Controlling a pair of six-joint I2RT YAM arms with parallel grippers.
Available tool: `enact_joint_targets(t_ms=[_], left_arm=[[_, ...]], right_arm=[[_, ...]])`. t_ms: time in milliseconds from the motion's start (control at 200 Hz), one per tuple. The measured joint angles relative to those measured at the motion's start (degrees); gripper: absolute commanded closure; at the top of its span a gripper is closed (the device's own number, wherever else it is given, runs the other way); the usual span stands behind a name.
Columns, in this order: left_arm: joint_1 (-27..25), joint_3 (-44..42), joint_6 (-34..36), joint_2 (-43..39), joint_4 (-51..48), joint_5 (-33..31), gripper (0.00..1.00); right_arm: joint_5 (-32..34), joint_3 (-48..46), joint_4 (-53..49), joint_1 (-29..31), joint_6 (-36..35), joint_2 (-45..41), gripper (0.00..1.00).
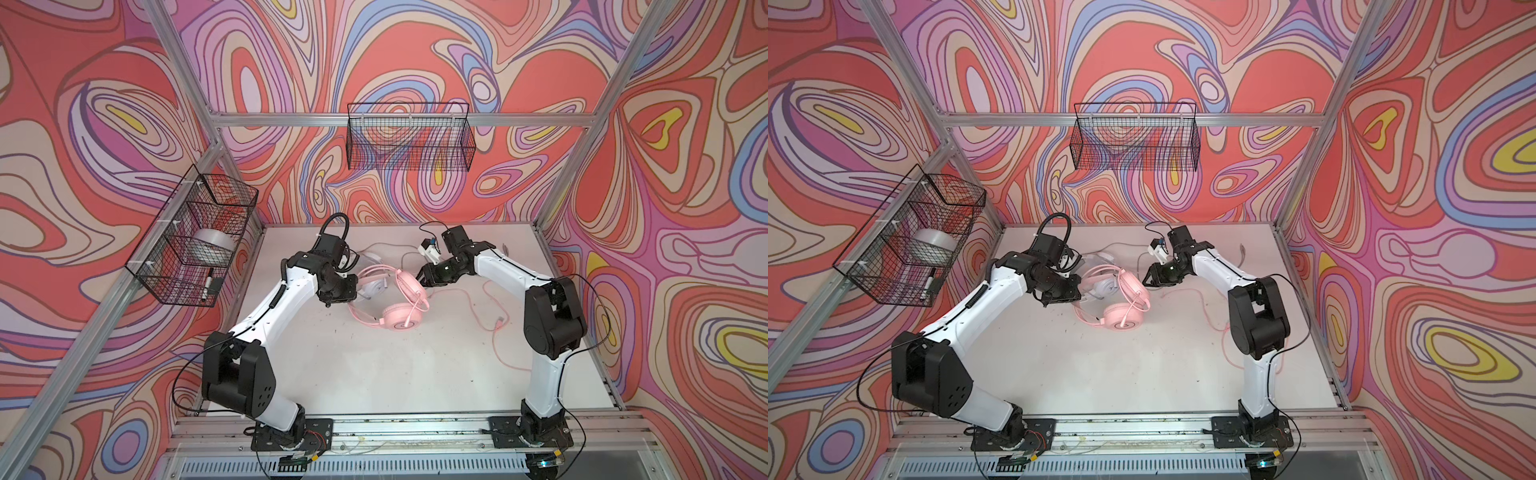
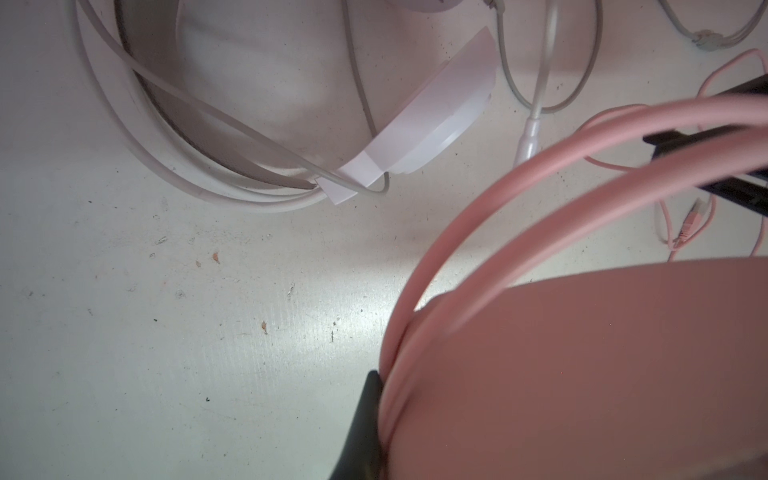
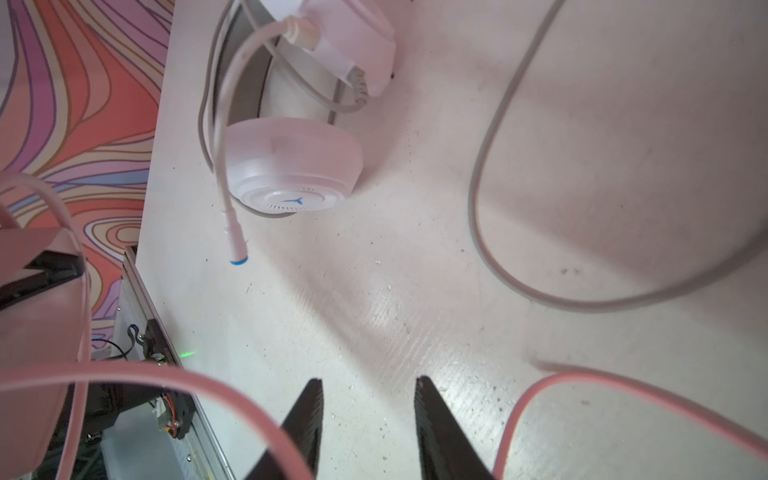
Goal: Wrap the headphones
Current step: 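Open the right gripper to release the cable beside the headset, then lower the right gripper onto the pink cable farther along and grasp it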
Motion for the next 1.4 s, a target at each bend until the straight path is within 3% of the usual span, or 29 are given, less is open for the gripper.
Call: enact_joint_targets(t_ms=[235,260,371,391,431,651,836,1132,1402], left_arm=[[0.0,-1.1,-0.3,0.0,0.2,0.0,1.0],[0.0,-1.1,-0.3,0.0,0.3,0.0,1.0],[0.1,-1.1,-0.4,0.0,0.6,0.0,1.0],[0.1,-1.1,-0.4,0.0,0.6,0.0,1.0],[0.1,-1.1,-0.5,0.0,0.6,0.0,1.0],[0.1,-1.1,-0.8,0.0,0.6,0.0,1.0],[0.1,-1.1,-0.9,0.2,0.6,0.0,1.0],[0.1,-0.7,-1.5,1.6,0.6,0.0,1.0],[0.1,-0.6,-1.9,1.6,0.7,0.0,1.0]], right_arm=[[2.1,-2.8,-2.0,-1.7,-1.7,-6.2,0.33],[2.3,-3.1,-2.2,-1.9,-1.8,-7.1,0.26],[2.8,-5.0,-2.7,-2.1,-2.1,-10.1,0.25],[2.9,-5.3,-2.8,-2.2,-2.1,-10.6,0.2],[3.1,-5.9,-3.1,-2.2,-2.0,-11.6,0.19],[6.2,-7.8,-4.8,-5.7,-1.4,-16.4,0.22],[15.5,-7.2,-11.3,-8.3,-0.9,-16.8,0.33],[28.7,-9.9,-16.1,-8.2,1.6,-11.1,0.42],[32.7,-12.7,-15.0,-8.2,3.1,-5.7,0.5]])
